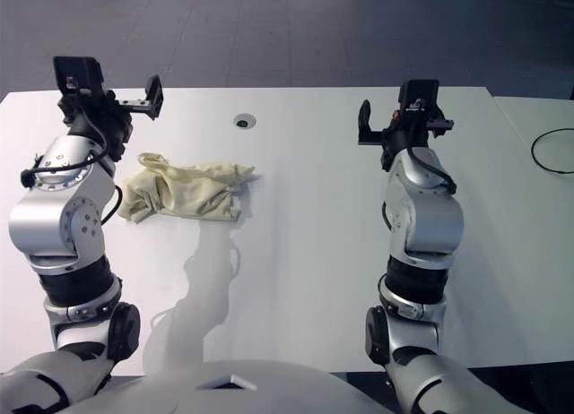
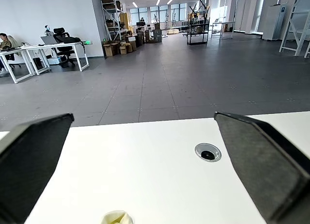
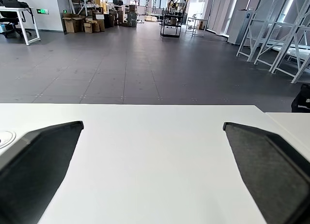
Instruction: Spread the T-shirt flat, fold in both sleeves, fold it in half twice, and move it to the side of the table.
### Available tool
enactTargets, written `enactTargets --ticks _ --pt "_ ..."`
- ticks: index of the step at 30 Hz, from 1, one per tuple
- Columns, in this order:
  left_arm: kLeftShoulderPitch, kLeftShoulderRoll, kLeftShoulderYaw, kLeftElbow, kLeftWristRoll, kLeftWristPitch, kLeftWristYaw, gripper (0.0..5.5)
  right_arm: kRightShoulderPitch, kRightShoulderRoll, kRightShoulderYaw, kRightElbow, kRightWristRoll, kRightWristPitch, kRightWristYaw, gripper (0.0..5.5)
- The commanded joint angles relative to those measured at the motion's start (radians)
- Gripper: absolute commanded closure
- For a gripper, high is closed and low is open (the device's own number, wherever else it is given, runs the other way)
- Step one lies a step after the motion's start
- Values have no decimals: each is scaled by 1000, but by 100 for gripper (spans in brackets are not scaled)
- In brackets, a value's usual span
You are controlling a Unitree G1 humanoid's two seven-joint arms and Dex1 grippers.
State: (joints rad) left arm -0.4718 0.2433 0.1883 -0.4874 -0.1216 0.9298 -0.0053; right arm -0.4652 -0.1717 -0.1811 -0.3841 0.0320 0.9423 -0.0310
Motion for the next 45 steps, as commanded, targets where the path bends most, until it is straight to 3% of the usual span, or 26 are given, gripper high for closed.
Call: enactTargets --ticks 1,22,45 --pt "0 4 4 -7 -1 17 -1 10 8 -19 17 -17 -11 -14 5 14" --pt "-17 11 9 -1 -9 37 -15 10 14 -11 -2 -38 21 -16 27 14" --pt "-9 13 -27 -15 12 29 -14 10 3 -30 54 -19 13 -29 54 14"
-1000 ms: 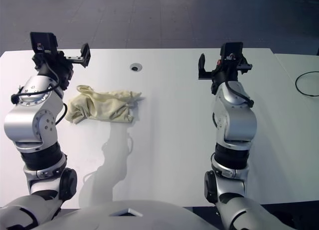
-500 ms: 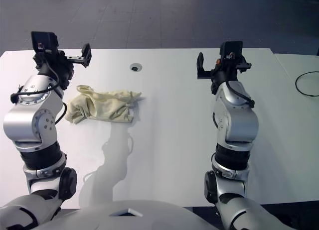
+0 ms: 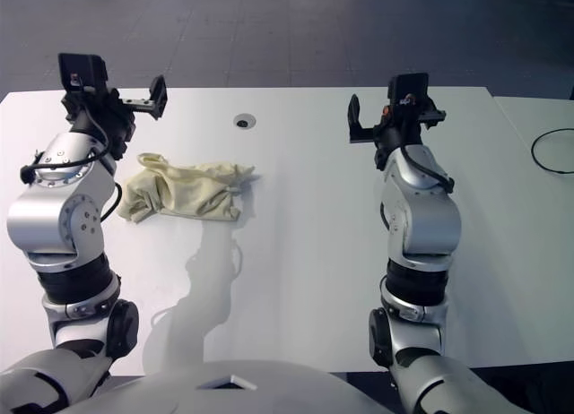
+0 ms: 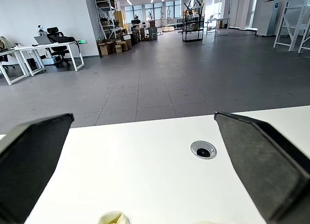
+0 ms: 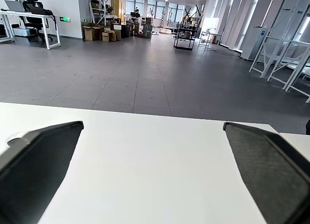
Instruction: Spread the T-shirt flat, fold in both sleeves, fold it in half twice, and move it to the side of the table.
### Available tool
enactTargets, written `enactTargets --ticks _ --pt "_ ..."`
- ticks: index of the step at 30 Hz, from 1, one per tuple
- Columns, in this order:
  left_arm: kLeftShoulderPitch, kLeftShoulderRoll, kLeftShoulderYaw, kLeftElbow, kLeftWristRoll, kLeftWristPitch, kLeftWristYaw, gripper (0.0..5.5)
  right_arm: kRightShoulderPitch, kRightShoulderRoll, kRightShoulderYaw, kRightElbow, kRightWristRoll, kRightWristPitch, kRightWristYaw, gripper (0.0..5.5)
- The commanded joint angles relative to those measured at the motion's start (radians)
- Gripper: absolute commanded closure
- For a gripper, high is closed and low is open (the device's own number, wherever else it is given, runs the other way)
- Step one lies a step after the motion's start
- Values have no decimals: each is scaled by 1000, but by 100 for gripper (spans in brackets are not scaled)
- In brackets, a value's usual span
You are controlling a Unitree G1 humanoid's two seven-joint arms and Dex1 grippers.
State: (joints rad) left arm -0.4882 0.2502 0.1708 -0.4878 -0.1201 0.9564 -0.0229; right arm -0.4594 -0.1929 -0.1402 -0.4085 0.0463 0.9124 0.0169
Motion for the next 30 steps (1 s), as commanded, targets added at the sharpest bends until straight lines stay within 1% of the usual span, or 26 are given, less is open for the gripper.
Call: enactTargets --ticks 1,11,17,21,24,27,29,30 --pt "7 6 -10 -15 11 2 3 10 -1 -9 14 3 -1 2 7 14" --pt "29 -4 -19 9 10 -21 7 10 1 -9 17 10 -2 -8 11 14" --pt "149 10 -101 220 44 -131 -35 10 2 -6 14 13 -2 -14 8 14" --pt "181 11 -182 398 84 -220 -66 10 1 -1 15 14 -6 -17 2 14" --pt "195 1 -232 512 107 -248 -85 10 -3 2 17 20 -7 -22 0 14" --pt "233 17 -295 520 96 -189 -160 10 -8 0 16 26 -8 -26 2 14" --pt "276 35 -317 473 63 -83 -213 10 -11 -4 14 27 -8 -27 4 14" --pt "299 40 -313 428 37 17 -229 10 -11 -5 14 27 -8 -27 5 14"
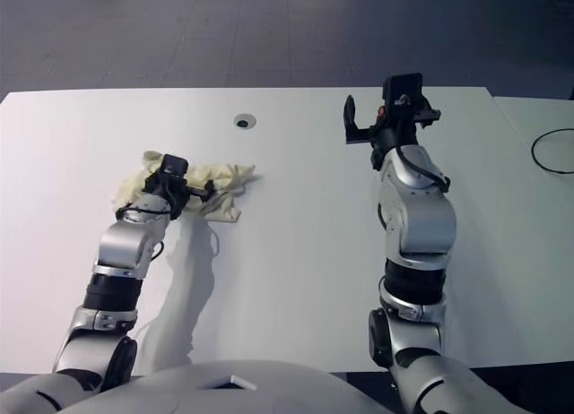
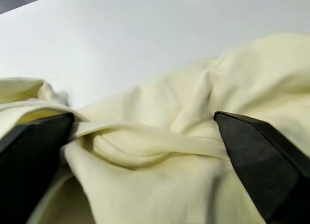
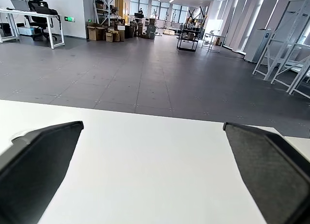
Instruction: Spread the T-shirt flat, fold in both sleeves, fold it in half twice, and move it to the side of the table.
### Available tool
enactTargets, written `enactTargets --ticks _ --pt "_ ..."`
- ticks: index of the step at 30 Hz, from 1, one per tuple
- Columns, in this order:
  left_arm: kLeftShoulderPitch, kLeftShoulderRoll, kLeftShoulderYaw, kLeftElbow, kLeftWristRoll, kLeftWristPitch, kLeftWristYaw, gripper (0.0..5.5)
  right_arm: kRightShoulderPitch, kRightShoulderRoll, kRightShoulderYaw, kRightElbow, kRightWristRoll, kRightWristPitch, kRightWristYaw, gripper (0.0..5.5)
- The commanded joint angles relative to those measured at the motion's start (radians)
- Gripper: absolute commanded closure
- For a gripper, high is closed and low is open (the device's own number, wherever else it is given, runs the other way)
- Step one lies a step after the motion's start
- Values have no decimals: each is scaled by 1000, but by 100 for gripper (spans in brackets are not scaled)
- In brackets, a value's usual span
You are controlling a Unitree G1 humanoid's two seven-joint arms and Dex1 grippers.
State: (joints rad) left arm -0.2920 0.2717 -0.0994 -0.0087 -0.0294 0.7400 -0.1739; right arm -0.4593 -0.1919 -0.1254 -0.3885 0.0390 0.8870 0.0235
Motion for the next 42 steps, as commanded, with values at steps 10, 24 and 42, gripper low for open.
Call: enactTargets --ticks 10,24,42 --pt "175 -71 91 -479 -371 857 -231 10 24 -7 0 -29 -6 15 -4 14" --pt "-212 -202 580 -424 -683 874 33 10 207 -149 59 -336 373 269 397 14" --pt "-285 -119 704 -364 -1221 874 462 10 373 -263 360 -406 478 377 382 118"
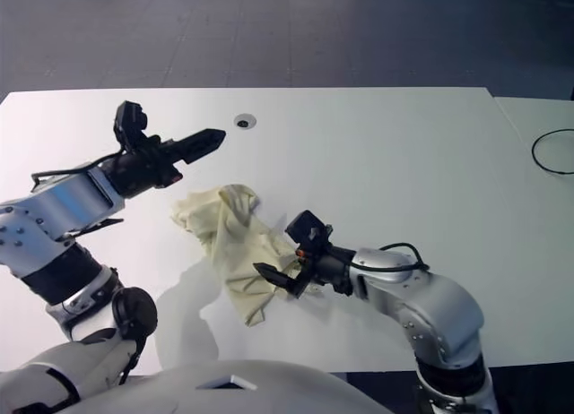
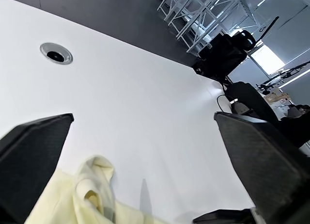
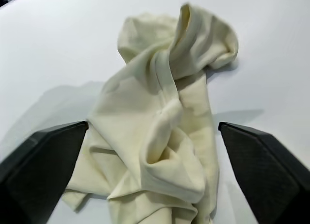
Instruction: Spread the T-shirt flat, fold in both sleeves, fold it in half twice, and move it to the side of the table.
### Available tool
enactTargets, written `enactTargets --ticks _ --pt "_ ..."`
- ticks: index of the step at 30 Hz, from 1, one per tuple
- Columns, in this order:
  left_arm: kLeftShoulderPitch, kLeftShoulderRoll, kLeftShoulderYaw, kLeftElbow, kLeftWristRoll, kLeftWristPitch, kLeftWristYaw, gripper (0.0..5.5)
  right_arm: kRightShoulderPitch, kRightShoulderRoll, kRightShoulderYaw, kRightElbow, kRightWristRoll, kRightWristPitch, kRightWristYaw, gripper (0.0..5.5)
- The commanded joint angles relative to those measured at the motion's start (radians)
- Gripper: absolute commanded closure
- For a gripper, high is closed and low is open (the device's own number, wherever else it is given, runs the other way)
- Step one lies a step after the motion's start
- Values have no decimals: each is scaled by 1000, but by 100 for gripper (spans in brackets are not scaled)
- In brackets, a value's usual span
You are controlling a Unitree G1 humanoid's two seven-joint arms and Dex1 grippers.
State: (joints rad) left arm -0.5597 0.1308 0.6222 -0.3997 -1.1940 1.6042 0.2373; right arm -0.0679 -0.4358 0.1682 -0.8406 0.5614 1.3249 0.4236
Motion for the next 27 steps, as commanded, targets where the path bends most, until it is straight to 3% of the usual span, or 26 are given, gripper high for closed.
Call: enactTargets --ticks 1,15,23,27 --pt "-19 27 -23 36 -70 10 63 10 -22 -20 84 55 -55 -77 -22 134" --pt "41 75 -87 48 -276 -101 251 10 -84 -109 187 103 -84 -109 23 364" --pt "112 224 -235 59 -487 -301 380 10 -111 -122 182 102 -82 -104 29 496" --pt "132 336 -282 60 -488 -350 343 10 -135 -155 153 93 -73 -103 53 548"
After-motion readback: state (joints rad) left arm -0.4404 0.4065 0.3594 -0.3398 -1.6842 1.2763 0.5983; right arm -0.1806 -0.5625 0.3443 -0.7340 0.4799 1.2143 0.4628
